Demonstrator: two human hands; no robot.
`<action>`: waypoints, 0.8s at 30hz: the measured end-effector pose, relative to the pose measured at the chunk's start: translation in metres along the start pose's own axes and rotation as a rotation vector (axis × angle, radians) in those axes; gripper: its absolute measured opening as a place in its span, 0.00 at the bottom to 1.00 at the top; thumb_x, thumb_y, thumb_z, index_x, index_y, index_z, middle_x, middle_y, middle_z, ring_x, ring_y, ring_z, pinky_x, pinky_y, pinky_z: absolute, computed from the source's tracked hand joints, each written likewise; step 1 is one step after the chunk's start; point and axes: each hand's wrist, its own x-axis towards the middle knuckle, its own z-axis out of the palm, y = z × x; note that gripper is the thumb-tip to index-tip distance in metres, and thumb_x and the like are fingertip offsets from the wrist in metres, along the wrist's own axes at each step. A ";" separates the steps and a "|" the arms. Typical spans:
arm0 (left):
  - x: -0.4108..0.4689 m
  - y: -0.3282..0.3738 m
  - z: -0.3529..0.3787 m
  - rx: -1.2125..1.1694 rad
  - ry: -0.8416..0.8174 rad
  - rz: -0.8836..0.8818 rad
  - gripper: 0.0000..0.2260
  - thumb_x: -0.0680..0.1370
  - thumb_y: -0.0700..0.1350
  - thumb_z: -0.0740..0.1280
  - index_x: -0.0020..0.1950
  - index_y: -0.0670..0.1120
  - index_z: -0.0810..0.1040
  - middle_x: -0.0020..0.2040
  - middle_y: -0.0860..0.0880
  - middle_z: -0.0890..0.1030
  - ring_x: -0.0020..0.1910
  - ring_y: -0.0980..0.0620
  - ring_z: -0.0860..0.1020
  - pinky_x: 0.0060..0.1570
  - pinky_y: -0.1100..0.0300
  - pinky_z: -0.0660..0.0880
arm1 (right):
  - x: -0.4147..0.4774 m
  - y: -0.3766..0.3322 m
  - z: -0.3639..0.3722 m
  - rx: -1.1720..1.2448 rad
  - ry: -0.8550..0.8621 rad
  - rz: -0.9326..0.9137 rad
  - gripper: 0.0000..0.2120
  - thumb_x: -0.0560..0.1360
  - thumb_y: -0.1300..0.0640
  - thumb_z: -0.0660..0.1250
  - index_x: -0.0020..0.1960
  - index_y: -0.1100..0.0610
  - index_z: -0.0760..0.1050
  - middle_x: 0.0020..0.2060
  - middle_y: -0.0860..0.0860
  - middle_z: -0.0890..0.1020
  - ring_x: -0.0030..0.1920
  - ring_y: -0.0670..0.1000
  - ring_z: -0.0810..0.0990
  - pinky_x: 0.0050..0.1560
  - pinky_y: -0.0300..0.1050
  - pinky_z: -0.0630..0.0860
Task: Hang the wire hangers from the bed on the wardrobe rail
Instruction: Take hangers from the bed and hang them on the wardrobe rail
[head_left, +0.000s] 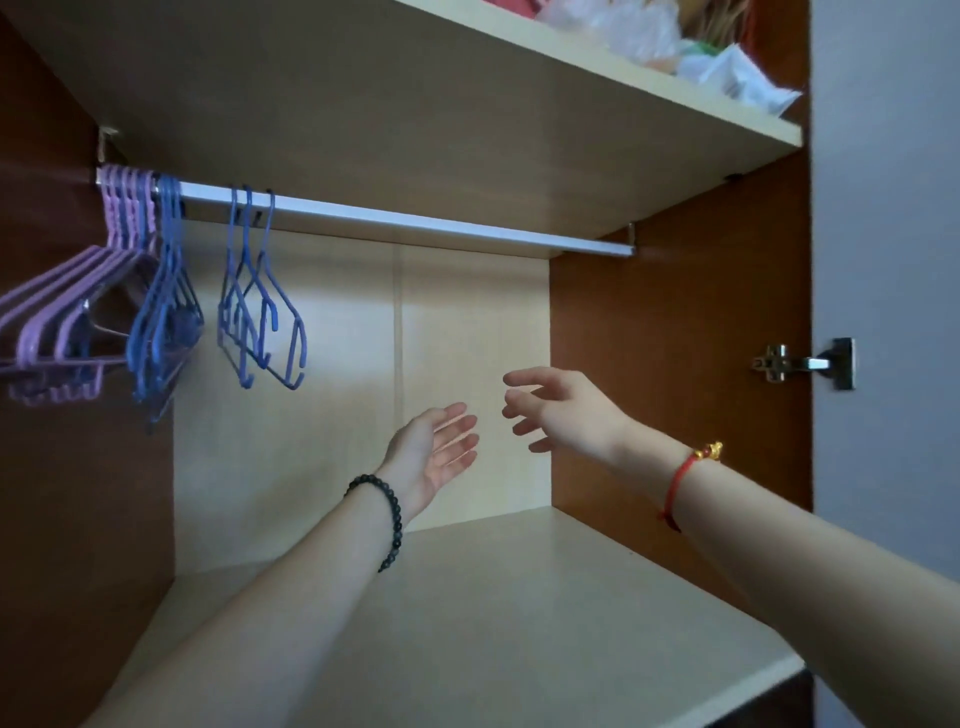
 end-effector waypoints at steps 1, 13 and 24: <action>-0.002 -0.007 0.011 0.068 -0.032 0.003 0.09 0.79 0.43 0.57 0.50 0.45 0.77 0.44 0.49 0.80 0.39 0.51 0.77 0.39 0.60 0.75 | -0.008 0.005 -0.012 -0.023 0.024 0.009 0.16 0.78 0.56 0.59 0.65 0.57 0.69 0.51 0.55 0.79 0.46 0.52 0.78 0.41 0.41 0.76; -0.095 -0.139 0.198 0.626 -0.598 0.220 0.09 0.80 0.44 0.58 0.51 0.52 0.77 0.41 0.54 0.81 0.38 0.56 0.78 0.40 0.64 0.76 | -0.179 0.091 -0.192 -0.163 0.361 0.273 0.13 0.76 0.60 0.63 0.60 0.54 0.72 0.46 0.54 0.79 0.42 0.50 0.78 0.42 0.40 0.77; -0.246 -0.260 0.356 0.604 -1.132 0.255 0.08 0.78 0.43 0.60 0.51 0.52 0.77 0.39 0.55 0.81 0.34 0.61 0.76 0.33 0.75 0.69 | -0.399 0.112 -0.322 -0.287 0.765 0.406 0.10 0.75 0.61 0.63 0.56 0.54 0.74 0.41 0.53 0.81 0.39 0.50 0.79 0.41 0.44 0.77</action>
